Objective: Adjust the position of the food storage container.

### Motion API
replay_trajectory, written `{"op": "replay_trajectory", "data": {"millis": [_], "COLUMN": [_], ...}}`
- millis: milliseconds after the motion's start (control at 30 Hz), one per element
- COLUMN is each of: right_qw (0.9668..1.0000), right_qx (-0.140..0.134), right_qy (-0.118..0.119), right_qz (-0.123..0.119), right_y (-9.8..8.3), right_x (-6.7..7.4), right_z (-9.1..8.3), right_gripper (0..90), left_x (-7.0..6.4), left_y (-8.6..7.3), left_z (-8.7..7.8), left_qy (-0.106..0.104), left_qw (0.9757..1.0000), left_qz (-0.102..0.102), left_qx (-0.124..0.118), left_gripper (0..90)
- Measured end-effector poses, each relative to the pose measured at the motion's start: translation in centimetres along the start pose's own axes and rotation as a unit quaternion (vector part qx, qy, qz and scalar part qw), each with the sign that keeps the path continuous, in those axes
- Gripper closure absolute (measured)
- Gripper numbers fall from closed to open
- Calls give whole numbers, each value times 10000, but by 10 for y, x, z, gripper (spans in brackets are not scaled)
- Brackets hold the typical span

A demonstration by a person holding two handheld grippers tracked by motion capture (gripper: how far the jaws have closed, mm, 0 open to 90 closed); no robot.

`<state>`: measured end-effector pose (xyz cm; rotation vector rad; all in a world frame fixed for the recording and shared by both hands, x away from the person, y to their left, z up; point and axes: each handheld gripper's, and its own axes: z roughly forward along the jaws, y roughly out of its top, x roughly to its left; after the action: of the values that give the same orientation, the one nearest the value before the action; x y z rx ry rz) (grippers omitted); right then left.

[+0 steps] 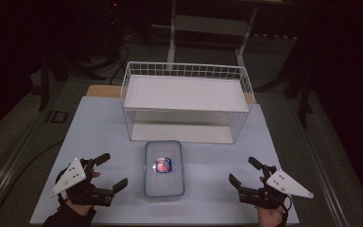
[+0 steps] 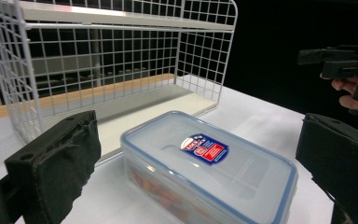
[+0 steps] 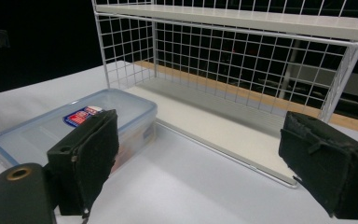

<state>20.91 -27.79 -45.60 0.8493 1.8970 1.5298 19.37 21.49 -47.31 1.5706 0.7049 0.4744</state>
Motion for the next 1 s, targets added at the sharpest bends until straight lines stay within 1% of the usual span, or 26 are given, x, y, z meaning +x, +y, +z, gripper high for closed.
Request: {"op": "replay_trajectory", "data": {"millis": [67, 133, 233, 267, 300, 333, 367, 400, 433, 500, 533, 567, 600, 633, 667, 700, 733, 767, 800, 833, 867, 900, 933, 967, 1000], "right_qw": [10000, 10000, 10000, 10000, 9999, 9999, 9999, 9999, 10000, 9999, 9999, 9999, 9999, 9999, 9999, 9999, 9999, 9999, 9999, 9999, 9999, 9999, 9999, 9999, 9999], "right_qx": [-6, -48, -81, -81, -111, -105, -104, -97, -96, -118, -128, -136, -147, -142, -134, -134, -127, -125, -128, -125, -128, -127, -120, -120, -111], "right_qy": [6, 23, 21, 21, 26, 34, 31, 23, 28, 10, 14, 6, -1, 11, 21, 21, 12, 15, 9, 4, 20, 23, 23, 27, 27], "right_qz": [9, 13, -24, -24, -31, -23, -16, -10, -4, -9, -10, -10, -19, -3, 7, 7, -2, 13, 33, 48, 72, 83, 83, 79, 68], "right_y": [0, 2, 3, 3, 4, 4, 4, 4, 4, 5, 5, 5, 5, 6, 5, 5, 5, 5, 4, 4, 4, 4, 4, 4, 4], "right_x": [1, 2, 3, 3, 4, 4, 4, 4, 4, 4, 4, 5, 5, 4, 4, 4, 4, 3, 3, 2, 2, 2, 2, 2, 2], "right_z": [0, 0, -1, -1, -1, -1, -1, -1, -1, -1, -1, -2, -2, -2, -2, -2, -2, -2, -2, -2, -1, -1, -1, -1, -1], "right_gripper": [118, 118, 118, 118, 117, 117, 118, 118, 118, 117, 118, 118, 118, 118, 118, 118, 118, 118, 118, 118, 118, 118, 118, 118, 117], "left_x": [-1, 1, 4, 4, 7, 8, 9, 9, 11, 11, 12, 12, 13, 13, 12, 12, 11, 10, 9, 8, 8, 8, 7, 7, 6], "left_y": [4, 9, 19, 19, 25, 25, 26, 26, 26, 23, 22, 20, 18, 16, 14, 14, 9, 7, 4, 1, -3, -6, -10, -13, -16], "left_z": [1, 1, -2, -2, -3, -4, -4, -4, -3, -2, -2, -1, 0, 0, 1, 1, 4, 6, 8, 11, 13, 16, 18, 21, 23], "left_qy": [-78, -176, -268, -268, -320, -351, -403, -403, -489, -528, -513, -519, -522, -514, -490, -490, -467, -464, -471, -416, -408, -484, -534, -578, -635], "left_qw": [10000, 9998, 9996, 9996, 9991, 9988, 9984, 9984, 9969, 9957, 9953, 9945, 9942, 9941, 9938, 9938, 9924, 9909, 9893, 9879, 9859, 9833, 9811, 9777, 9733], "left_qz": [-15, -89, -92, -92, -51, -31, -61, -61, -85, -30, -40, -36, -30, -9, 53, 53, 186, 256, 275, 268, 296, 270, 223, 242, 325], "left_qx": [0, -11, 47, 47, 261, 325, 393, 393, 618, 759, 826, 910, 945, 955, 994, 994, 1122, 1237, 1354, 1473, 1597, 1735, 1848, 2004, 2183], "left_gripper": [0, 0, 0, 0, 0, 0, 0, 0, 0, 0, 0, 19, 35, 71, 126, 153, 153, 228, 272, 347, 395, 468, 516, 552, 603]}}
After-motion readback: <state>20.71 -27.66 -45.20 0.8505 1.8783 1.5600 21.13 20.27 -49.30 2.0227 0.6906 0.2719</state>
